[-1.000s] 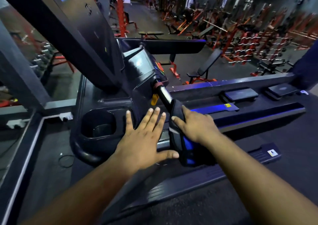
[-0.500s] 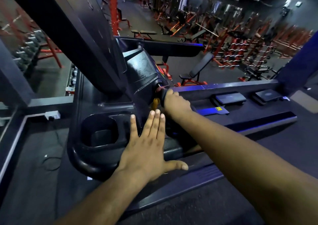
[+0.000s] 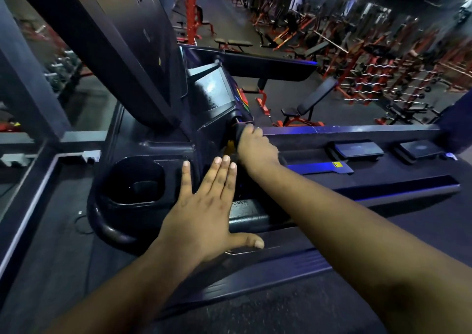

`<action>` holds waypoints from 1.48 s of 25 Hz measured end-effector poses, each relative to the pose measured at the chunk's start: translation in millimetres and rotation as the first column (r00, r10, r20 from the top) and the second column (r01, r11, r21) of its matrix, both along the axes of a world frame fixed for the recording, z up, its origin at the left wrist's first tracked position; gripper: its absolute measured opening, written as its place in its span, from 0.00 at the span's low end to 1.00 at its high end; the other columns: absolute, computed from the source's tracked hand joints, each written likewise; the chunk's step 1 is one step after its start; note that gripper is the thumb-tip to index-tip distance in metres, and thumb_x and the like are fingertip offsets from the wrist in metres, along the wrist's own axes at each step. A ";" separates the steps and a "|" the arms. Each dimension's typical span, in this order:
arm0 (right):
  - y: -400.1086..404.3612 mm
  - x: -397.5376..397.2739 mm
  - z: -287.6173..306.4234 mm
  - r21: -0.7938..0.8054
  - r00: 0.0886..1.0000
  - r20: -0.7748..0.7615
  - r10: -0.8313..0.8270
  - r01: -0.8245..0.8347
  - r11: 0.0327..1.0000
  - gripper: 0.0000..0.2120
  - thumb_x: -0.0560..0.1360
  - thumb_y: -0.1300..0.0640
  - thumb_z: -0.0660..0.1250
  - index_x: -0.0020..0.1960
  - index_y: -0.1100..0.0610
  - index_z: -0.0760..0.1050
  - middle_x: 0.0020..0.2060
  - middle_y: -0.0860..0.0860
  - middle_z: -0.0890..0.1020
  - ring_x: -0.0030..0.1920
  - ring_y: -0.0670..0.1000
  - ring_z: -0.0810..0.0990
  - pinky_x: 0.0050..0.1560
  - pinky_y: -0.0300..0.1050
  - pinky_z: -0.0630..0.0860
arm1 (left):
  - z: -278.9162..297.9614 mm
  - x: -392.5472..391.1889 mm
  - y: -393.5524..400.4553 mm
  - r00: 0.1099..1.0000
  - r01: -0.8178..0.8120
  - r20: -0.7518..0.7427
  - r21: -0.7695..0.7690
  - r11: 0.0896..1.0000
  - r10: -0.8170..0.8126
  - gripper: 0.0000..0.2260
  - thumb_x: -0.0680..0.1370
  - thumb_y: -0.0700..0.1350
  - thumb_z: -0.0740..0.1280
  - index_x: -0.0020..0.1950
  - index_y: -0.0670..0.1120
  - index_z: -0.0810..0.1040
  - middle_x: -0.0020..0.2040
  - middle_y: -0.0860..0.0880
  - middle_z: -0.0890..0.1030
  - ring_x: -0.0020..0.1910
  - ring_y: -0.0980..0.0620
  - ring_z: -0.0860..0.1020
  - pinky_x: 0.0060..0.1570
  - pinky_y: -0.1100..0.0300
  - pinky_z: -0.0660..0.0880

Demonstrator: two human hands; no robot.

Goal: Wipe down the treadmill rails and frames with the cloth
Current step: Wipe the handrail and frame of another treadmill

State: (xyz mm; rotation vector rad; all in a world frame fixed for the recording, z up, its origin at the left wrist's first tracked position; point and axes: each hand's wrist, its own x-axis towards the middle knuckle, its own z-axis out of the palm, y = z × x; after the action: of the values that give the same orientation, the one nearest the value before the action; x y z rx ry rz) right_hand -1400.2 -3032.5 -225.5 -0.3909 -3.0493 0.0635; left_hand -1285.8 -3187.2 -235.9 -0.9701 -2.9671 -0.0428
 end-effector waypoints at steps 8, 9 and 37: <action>48.1 27.2 -7.0 -0.214 0.900 0.182 0.397 -0.358 0.909 0.49 0.75 0.55 0.71 0.81 0.45 0.38 0.78 0.52 0.30 0.79 0.66 0.43 0.78 0.60 0.54 | -0.3 6.1 -1.8 0.998 -0.017 -0.055 0.024 1.000 0.018 0.60 0.63 0.85 0.37 0.77 0.41 0.29 0.79 0.45 0.30 0.77 0.49 0.28 0.72 0.33 0.31; 41.5 17.6 -5.5 -0.214 0.925 0.138 0.353 -0.320 0.923 0.49 0.75 0.54 0.71 0.81 0.45 0.37 0.79 0.55 0.32 0.79 0.67 0.52 0.76 0.56 0.59 | -0.3 4.2 -0.5 0.999 -0.019 -0.044 0.029 0.999 0.021 0.60 0.63 0.85 0.37 0.77 0.41 0.29 0.78 0.45 0.29 0.77 0.50 0.28 0.71 0.33 0.31; -95.3 166.0 -32.8 0.179 0.787 -0.335 0.518 -0.487 0.855 0.27 0.79 0.34 0.53 0.72 0.46 0.70 0.70 0.50 0.74 0.70 0.56 0.70 0.64 0.58 0.67 | -16.1 12.3 -119.3 0.988 -0.004 -0.152 0.058 0.998 0.013 0.66 0.58 0.87 0.44 0.81 0.42 0.41 0.82 0.44 0.45 0.81 0.48 0.46 0.71 0.25 0.43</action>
State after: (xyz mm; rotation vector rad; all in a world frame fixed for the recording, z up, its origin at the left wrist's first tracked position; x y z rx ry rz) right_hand -1234.2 -3127.8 -258.3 0.4129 -2.6690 0.0313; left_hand -1273.5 -3306.5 -252.0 -0.9107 -2.8141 -0.0510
